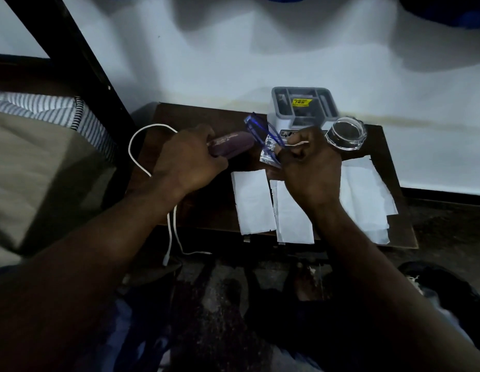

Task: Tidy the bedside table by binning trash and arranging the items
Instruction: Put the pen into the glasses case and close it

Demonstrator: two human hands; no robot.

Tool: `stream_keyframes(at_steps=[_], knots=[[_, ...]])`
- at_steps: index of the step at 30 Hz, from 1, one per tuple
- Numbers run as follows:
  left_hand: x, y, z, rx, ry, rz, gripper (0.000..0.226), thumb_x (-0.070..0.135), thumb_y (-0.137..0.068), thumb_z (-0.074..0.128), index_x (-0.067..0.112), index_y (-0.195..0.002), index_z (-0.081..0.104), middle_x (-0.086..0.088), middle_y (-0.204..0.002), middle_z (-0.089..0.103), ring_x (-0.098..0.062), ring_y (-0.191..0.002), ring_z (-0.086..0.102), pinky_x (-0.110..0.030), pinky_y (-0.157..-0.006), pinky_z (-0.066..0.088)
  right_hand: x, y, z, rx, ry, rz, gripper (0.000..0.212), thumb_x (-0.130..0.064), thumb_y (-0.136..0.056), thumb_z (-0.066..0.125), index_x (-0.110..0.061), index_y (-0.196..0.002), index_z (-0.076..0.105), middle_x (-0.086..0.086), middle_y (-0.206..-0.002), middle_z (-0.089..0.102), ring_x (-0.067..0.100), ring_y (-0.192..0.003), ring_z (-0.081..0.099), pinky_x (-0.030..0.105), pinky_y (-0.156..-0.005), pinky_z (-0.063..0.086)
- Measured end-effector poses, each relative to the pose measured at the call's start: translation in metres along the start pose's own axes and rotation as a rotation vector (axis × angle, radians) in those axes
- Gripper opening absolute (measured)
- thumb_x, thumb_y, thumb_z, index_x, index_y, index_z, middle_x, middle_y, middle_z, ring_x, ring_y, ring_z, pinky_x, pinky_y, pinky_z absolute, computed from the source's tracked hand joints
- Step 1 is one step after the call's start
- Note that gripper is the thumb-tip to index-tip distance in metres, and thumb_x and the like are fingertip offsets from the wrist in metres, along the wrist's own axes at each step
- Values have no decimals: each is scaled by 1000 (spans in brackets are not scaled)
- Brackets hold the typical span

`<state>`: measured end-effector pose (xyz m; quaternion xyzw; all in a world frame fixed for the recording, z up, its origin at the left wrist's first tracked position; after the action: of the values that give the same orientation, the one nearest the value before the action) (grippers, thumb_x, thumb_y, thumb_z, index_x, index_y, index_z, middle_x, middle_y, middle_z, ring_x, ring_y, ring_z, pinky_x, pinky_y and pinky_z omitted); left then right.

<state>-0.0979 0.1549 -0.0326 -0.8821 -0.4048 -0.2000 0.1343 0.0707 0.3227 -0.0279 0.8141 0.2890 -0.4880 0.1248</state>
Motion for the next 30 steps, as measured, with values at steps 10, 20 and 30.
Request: stream_keyframes(at_steps=[10, 20, 30], knots=[[-21, 4, -6, -35, 966, -219, 23, 31, -77, 72, 25, -99, 69, -1, -87, 74, -18, -73, 72, -34, -70, 62, -22, -6, -2, 201, 16, -173, 31, -1, -87, 59, -26, -95, 77, -13, -93, 74, -7, -85, 65, 16, -82, 52], [-13, 9, -8, -147, 1411, -294, 13, 13, -94, 65, 13, -106, 64, -9, -95, 74, -27, -86, 73, -31, -75, 60, -29, -3, 40, -138, -182, -38, 36, -58, -85, 70, -29, -105, 80, -5, -103, 75, 23, -102, 72, 55, -89, 59], [7, 19, 5, -202, 1475, -337, 45, 5, -87, 73, -3, -129, 58, -15, -114, 70, -25, -104, 70, -33, -88, 60, -34, 0, 43, -267, -176, -77, 27, -46, -88, 78, -25, -105, 81, -2, -85, 77, 9, -69, 65, 31, -66, 49]])
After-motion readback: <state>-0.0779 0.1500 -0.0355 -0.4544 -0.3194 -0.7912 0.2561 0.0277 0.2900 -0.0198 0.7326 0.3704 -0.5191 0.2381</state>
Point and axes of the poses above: each hand's wrist, its own y-axis away from the middle knuckle, its own z-axis out of the palm, x = y × z, the point moved 8 cm from there along -y, towards the middle knuckle
